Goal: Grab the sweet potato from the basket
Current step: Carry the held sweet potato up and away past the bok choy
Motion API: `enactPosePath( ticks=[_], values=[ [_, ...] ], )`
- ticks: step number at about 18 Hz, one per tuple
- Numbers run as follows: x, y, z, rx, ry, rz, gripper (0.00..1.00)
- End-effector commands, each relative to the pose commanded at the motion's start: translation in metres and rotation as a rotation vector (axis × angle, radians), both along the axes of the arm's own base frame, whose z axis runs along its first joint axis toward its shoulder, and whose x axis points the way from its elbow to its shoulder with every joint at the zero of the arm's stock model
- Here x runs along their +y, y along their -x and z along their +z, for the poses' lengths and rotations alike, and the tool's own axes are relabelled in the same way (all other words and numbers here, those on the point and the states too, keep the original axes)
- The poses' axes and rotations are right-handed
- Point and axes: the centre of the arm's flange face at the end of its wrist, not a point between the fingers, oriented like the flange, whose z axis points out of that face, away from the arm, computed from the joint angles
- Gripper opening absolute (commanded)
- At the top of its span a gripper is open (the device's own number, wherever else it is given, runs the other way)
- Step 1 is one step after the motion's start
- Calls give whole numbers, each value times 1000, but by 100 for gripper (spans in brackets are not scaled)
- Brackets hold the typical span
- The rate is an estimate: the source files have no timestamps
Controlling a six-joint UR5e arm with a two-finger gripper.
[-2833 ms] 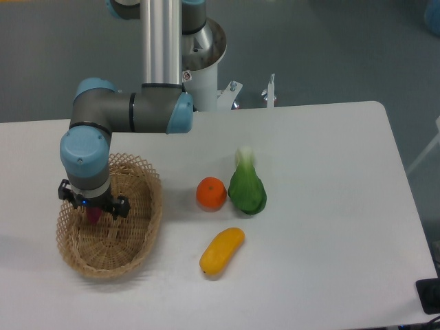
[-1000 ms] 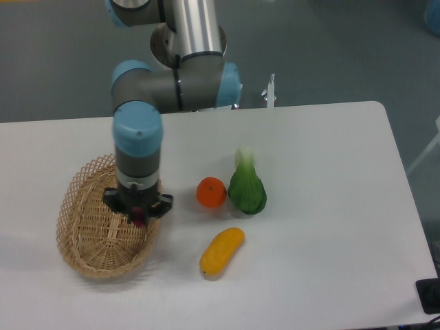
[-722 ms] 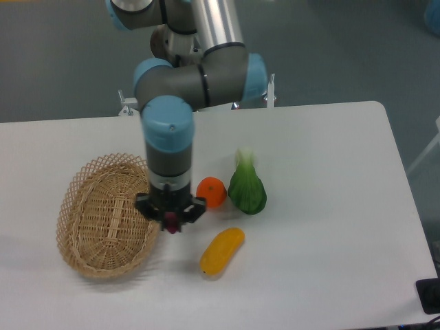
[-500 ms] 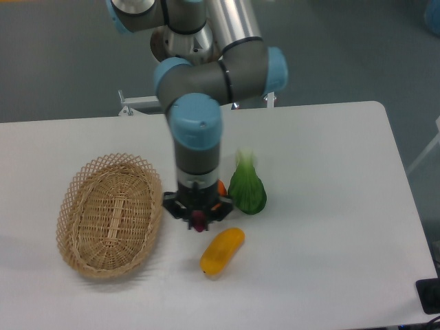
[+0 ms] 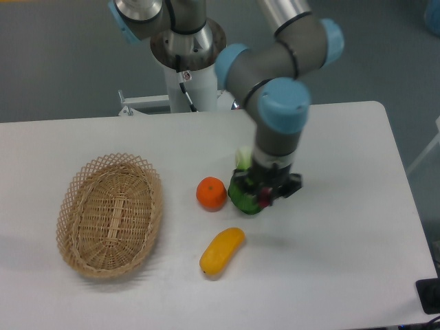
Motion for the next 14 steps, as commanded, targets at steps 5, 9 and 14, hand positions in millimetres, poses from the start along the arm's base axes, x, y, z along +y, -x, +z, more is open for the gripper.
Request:
enactPosePath(
  ticks=[5, 9, 14],
  values=[
    [-35, 36, 12, 47, 17, -88, 5],
    [-52, 61, 23, 79, 13, -144, 5],
    [-72, 89, 22, 109, 31, -369, 5]
  ],
)
